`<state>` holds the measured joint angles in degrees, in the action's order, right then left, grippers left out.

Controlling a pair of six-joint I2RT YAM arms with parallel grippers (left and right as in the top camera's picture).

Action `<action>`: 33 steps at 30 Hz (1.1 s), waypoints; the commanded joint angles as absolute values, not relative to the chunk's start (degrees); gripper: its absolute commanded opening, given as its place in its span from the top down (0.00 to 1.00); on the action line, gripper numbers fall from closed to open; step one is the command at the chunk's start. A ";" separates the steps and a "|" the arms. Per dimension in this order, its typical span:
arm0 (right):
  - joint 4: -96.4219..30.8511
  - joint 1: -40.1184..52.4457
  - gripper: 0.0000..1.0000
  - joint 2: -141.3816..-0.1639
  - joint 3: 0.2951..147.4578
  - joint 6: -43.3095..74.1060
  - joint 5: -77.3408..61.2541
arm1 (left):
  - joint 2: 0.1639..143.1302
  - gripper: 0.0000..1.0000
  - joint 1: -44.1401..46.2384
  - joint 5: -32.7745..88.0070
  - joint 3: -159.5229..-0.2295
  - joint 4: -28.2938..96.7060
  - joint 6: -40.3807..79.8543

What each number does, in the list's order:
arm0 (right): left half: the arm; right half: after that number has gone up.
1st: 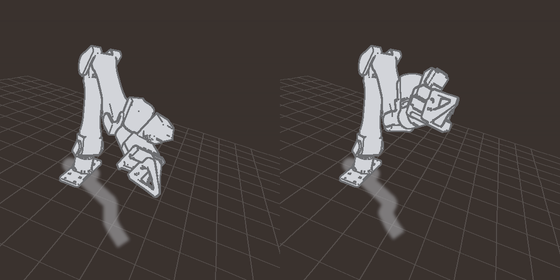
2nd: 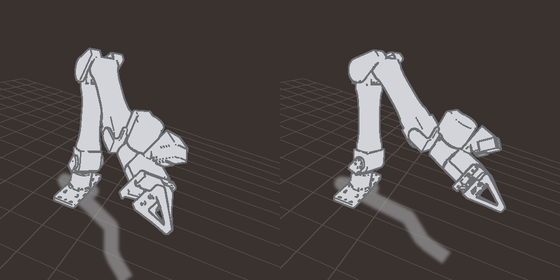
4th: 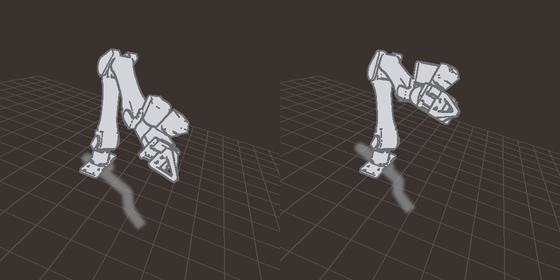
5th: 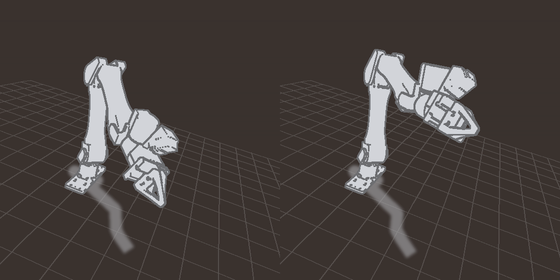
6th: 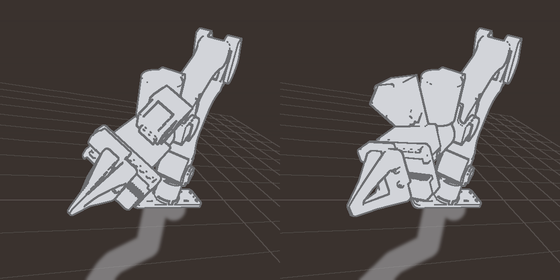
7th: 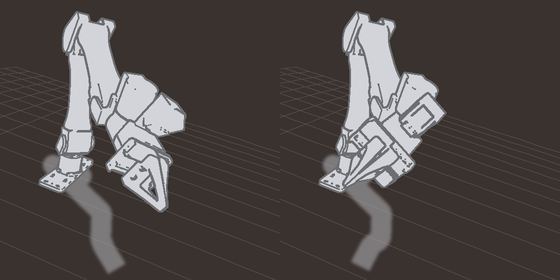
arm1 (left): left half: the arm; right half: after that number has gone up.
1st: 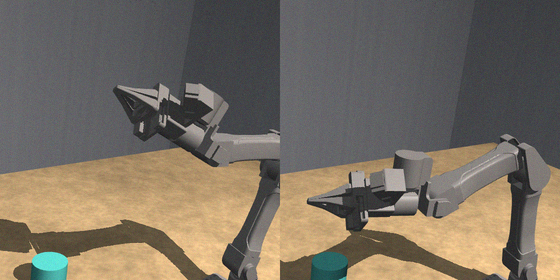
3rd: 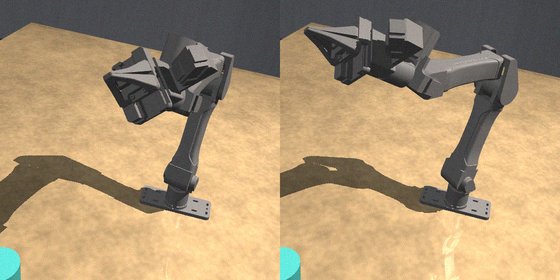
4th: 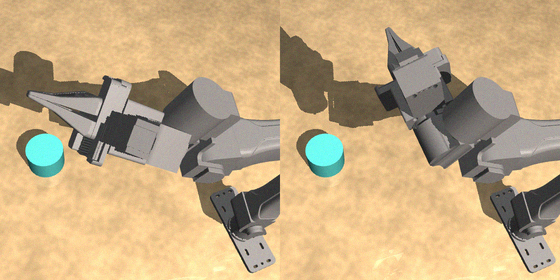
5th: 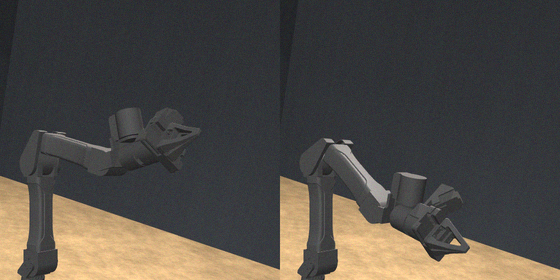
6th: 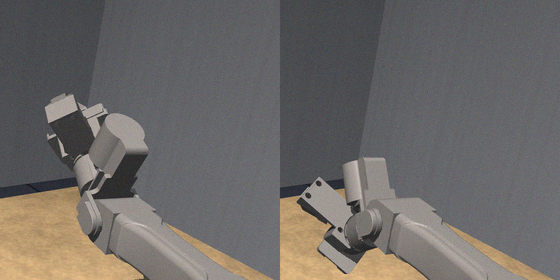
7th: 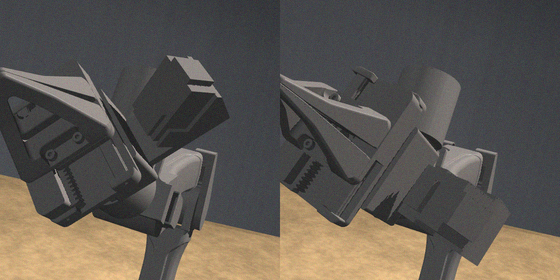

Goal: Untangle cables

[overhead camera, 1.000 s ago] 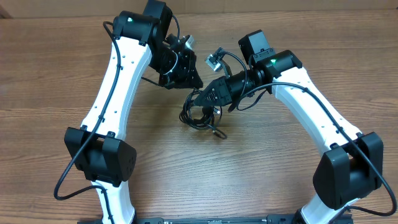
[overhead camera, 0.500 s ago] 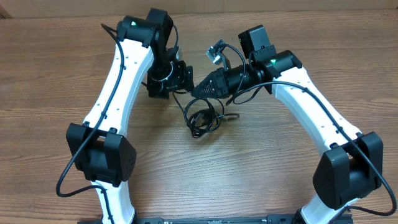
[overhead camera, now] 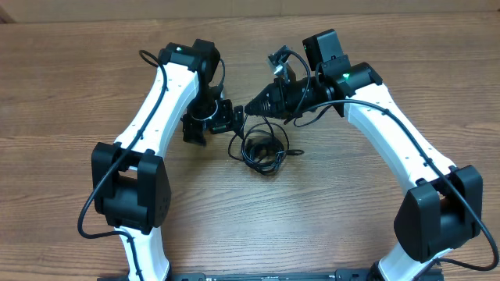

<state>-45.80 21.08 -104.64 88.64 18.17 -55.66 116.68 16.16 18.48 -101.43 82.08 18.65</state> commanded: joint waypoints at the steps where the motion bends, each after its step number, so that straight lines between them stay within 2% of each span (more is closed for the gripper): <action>1: -46.37 20.88 0.96 -104.51 89.97 15.20 -57.76 | 116.03 0.01 16.95 22.28 -99.46 79.33 15.75; 6: -46.57 20.86 0.96 -104.51 89.97 14.48 -57.93 | 116.03 0.07 17.63 24.03 -94.87 74.39 15.62; 15: -46.68 20.88 0.96 -104.51 89.97 14.48 -57.89 | 116.05 0.25 19.40 25.08 -85.41 61.34 15.64; 17: -46.92 20.88 0.96 -104.51 89.97 14.50 -57.45 | 116.05 0.38 19.62 25.06 -85.32 59.96 15.64; 19: -47.51 20.88 0.96 -104.51 89.97 14.48 -55.90 | 116.05 0.59 19.55 25.04 -85.32 58.92 15.64; 21: -48.60 20.88 0.96 -104.51 89.95 14.46 -53.93 | 116.05 0.67 19.53 24.91 -85.32 57.98 15.66; 26: -52.29 20.88 0.96 -104.51 89.95 9.17 -53.17 | 116.05 0.60 19.05 24.88 -85.34 56.58 15.64; 30: -53.32 20.88 0.96 -104.51 89.95 8.40 -53.15 | 116.05 0.61 19.05 24.93 -85.34 54.87 15.64; 33: -53.25 20.88 0.96 -104.51 89.97 8.43 -53.15 | 116.05 0.66 19.16 25.10 -85.34 52.84 16.16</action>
<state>-53.32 21.04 -104.64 88.68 10.02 -53.39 116.66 19.42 24.47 -85.71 54.06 16.14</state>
